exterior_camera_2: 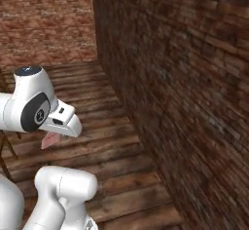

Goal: Take the steak from the fridge and place it on the digital scale on the counter by the fridge. Wait a few seconds for a reading, then move it to the plate on the dining counter.

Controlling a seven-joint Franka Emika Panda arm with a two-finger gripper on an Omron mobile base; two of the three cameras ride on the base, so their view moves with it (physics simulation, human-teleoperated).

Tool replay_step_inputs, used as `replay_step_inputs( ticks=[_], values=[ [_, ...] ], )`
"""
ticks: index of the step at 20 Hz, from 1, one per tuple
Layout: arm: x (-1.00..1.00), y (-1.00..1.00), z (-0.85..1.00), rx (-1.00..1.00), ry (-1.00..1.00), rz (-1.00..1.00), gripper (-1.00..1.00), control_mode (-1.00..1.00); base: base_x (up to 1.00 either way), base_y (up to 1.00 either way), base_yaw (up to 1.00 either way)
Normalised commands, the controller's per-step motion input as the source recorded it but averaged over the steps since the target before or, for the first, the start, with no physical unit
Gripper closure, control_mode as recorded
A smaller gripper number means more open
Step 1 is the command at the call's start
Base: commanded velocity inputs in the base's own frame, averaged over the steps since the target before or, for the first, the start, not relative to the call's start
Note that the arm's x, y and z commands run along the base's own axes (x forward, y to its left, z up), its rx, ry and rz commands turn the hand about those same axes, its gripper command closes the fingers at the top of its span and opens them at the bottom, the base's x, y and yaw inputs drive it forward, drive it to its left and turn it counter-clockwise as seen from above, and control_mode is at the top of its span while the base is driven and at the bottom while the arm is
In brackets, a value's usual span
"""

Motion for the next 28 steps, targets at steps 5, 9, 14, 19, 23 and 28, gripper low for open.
replay_step_inputs(
  ticks=[5, 9, 14, 19, 23, 28],
  values=[
    [0.0, 0.0, 0.0, 0.0, 0.0, 0.0, 1.0, 1.0, 0.93, -0.2, 0.8],
    [0.0, 0.0, 0.0, 0.0, 0.0, 0.0, 1.0, 1.0, 0.86, -0.34, 0.76],
    [0.0, 0.0, 0.0, 0.0, 0.0, 0.0, 1.0, 1.0, 0.83, -0.46, 0.71],
    [0.0, 0.0, 0.0, 0.0, 0.0, 0.0, 1.0, 1.0, 0.84, -0.61, 0.65],
    [0.0, 0.0, 0.0, 0.0, 0.0, 0.0, 1.0, 1.0, 0.84, -0.67, 0.61],
    [0.0, 0.0, 0.0, 0.0, 0.0, 0.0, 1.0, 1.0, 0.83, -0.69, 0.61]
  ],
)
